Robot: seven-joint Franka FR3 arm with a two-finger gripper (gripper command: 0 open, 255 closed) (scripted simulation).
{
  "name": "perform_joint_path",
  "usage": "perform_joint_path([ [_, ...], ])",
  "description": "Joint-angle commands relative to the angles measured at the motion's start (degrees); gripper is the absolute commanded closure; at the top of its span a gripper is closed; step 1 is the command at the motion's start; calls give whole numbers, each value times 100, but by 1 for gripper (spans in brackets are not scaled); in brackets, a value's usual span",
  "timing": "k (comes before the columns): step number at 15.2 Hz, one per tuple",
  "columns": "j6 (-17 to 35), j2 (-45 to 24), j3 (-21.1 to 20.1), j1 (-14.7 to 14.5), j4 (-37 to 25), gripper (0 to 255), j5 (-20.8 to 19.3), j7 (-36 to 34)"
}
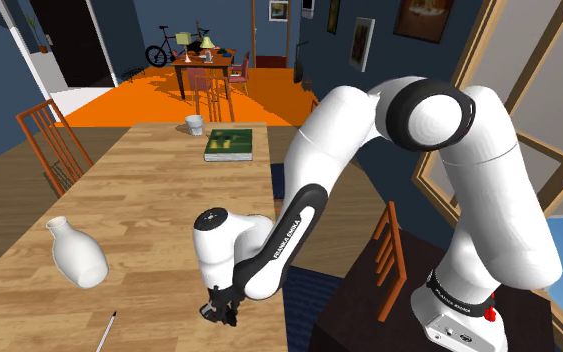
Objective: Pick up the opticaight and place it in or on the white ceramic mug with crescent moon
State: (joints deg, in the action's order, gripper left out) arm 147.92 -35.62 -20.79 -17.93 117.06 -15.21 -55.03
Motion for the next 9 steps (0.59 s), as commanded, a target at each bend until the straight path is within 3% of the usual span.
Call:
perform_joint_path([
  [1, -111, 140, -65, 48, 30, 255, 61, 33],
  [9, -529, 662, -298, 227, 122, 255, 314, 173],
])
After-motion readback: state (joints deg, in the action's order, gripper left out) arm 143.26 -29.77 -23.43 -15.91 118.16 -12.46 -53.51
